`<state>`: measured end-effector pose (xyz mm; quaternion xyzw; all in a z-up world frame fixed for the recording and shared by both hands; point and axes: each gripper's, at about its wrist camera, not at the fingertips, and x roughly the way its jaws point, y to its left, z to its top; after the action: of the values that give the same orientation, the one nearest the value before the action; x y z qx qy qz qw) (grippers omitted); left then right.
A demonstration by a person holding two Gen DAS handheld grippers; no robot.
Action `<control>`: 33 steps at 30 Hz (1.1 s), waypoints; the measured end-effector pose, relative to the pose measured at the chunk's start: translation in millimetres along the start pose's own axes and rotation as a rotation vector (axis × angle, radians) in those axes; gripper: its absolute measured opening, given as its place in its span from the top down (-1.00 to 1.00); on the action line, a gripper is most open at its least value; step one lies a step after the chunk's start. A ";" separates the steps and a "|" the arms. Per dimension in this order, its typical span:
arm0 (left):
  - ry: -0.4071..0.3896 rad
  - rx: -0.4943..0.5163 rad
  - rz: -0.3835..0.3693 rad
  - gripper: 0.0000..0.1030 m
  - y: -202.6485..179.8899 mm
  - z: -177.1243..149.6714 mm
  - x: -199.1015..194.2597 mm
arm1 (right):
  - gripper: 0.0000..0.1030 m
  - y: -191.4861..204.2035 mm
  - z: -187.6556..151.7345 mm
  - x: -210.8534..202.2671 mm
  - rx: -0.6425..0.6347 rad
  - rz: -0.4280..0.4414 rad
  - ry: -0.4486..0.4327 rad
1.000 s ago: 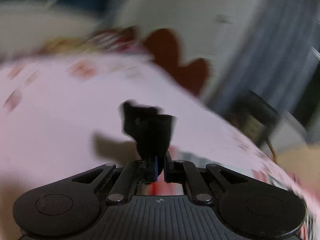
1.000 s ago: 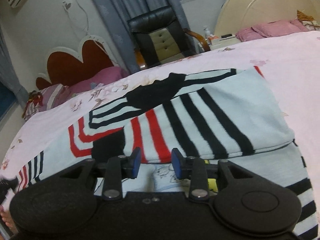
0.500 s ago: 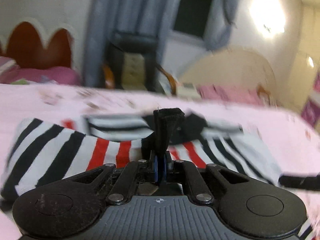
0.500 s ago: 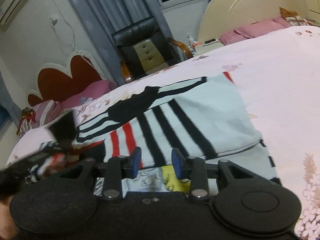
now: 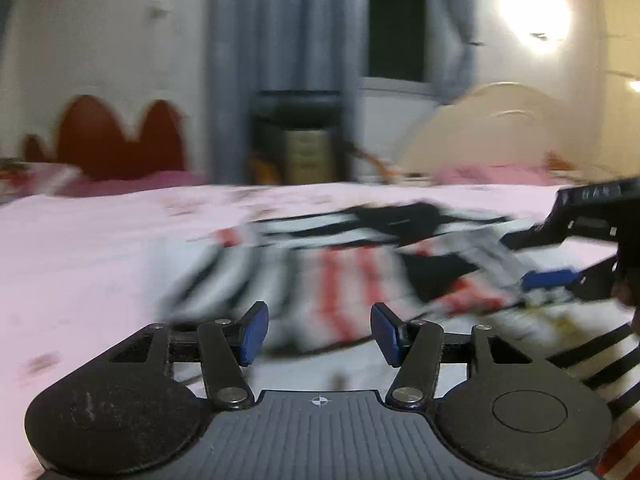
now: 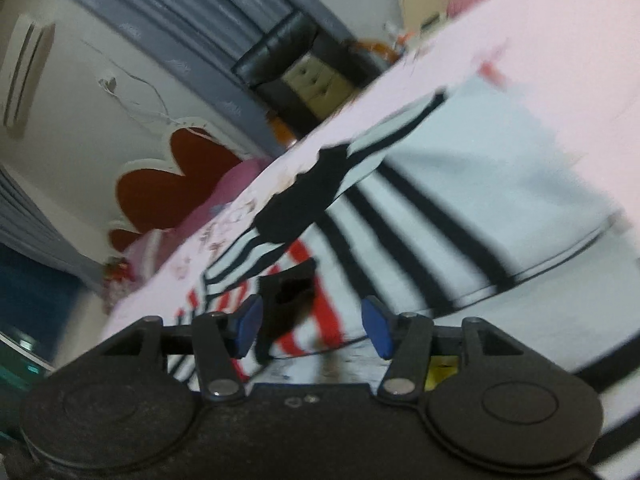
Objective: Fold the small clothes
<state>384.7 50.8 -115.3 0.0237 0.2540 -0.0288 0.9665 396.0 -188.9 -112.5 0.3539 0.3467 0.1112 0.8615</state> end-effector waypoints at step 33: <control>0.153 -0.063 0.009 -0.10 56.7 -7.4 70.3 | 0.88 3.3 19.8 -15.4 -0.321 -0.200 -0.090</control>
<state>446.0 104.7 -154.6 -0.0034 0.3279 -0.0147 0.9446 398.2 -203.9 -92.1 0.1806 0.3192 0.0630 0.9282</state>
